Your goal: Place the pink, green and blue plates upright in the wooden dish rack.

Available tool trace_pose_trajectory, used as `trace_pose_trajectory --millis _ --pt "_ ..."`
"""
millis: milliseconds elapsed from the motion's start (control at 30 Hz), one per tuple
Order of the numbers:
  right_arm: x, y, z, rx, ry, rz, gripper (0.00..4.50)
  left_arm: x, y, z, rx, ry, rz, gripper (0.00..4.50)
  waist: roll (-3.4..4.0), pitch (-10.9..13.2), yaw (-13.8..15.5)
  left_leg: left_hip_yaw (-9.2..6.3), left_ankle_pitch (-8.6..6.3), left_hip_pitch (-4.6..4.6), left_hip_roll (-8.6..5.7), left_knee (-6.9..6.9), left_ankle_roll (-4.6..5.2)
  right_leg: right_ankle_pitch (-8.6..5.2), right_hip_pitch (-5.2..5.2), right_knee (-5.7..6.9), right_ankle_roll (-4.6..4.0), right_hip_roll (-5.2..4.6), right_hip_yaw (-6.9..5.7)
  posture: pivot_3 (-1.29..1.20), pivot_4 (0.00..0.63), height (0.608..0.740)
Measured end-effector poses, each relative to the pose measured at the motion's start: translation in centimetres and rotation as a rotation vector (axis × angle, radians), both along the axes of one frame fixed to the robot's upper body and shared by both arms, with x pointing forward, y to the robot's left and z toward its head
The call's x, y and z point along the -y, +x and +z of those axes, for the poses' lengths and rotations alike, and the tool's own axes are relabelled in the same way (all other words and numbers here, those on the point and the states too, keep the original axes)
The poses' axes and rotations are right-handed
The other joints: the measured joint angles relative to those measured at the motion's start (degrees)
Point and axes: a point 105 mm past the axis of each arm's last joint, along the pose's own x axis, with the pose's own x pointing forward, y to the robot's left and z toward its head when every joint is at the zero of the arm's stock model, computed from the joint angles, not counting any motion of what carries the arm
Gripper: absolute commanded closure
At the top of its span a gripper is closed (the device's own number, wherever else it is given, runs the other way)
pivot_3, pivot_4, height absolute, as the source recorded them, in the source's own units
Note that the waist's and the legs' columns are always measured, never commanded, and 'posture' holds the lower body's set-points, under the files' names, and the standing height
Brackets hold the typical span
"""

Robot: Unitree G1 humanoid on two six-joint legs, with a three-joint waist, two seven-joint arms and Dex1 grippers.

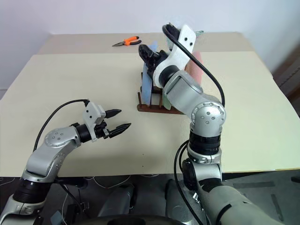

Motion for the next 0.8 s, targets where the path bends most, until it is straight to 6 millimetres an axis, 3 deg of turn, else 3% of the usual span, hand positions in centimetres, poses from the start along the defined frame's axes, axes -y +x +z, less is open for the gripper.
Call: trace_pose_trajectory --millis 33,233,433,500,600,667,733,800 --pt "-0.1 0.0 0.4 0.033 -0.024 0.002 0.32 0.0 0.0 0.0 0.0 0.0 0.001 0.89 0.0 0.0 0.0 0.0 0.0 -0.01 0.0 0.0 0.0 0.0 0.0 0.0 0.0 0.0 0.0 0.0 0.15 0.74" --pt "0.4 -0.7 3.0 0.31 -0.261 -0.009 0.32 0.0 0.0 0.0 0.004 0.003 0.004 0.89 -0.02 0.0 0.2 0.02 0.0 -0.03 -0.01 0.03 0.0 -0.02 0.03 -0.06 0.02 -0.01 -0.01 0.0 0.15 0.74" --pt "3.3 -2.8 5.8 0.661 -0.513 -0.062 0.32 0.3 0.4 0.2 0.028 0.003 0.001 0.89 -0.08 0.0 0.3 0.03 -0.01 -0.05 0.0 0.03 0.01 -0.14 0.06 -0.11 0.22 -0.02 -0.02 0.0 0.15 0.74" --pt "6.8 -3.3 4.2 0.659 -0.616 -0.066 0.32 -0.1 1.0 0.5 0.055 0.007 0.02 0.89 -0.22 -0.1 1.0 -0.08 -0.05 -0.04 0.0 0.1 0.07 -0.22 0.32 -0.26 0.3 -0.06 -0.16 0.0 0.15 0.74" --pt "15.1 -3.5 0.4 0.475 -0.773 -0.154 0.32 -3.4 2.2 -0.3 0.054 0.048 0.139 0.89 -0.02 0.0 1.8 0.1 -0.16 -0.04 -0.07 0.14 0.27 -0.22 0.52 -0.74 0.28 -0.19 -0.13 0.0 0.15 0.74" --pt "18.9 -5.0 -1.9 0.374 -0.813 -0.171 0.32 -5.0 2.7 -0.6 0.059 0.063 0.193 0.89 -0.06 0.0 1.9 0.14 -0.24 -0.01 -0.05 0.14 0.39 -0.17 0.58 -0.79 0.21 -0.21 -0.13 0.0 0.15 0.74" --pt "21.4 -6.1 -4.4 0.266 -0.816 -0.163 0.32 -6.8 2.8 -1.2 0.045 0.084 0.247 0.89 0.04 0.0 1.6 0.25 -0.27 0.04 -0.04 0.11 0.42 -0.14 0.58 -0.81 0.18 -0.22 -0.05 0.0 0.15 0.74" --pt "22.3 -7.1 -6.5 0.194 -0.838 -0.132 0.32 -7.4 2.8 -1.3 0.052 0.093 0.257 0.89 0.1 0.0 1.3 0.32 -0.27 0.09 -0.03 0.12 0.42 -0.16 0.59 -0.78 0.21 -0.24 -0.01 0.0 0.15 0.74"
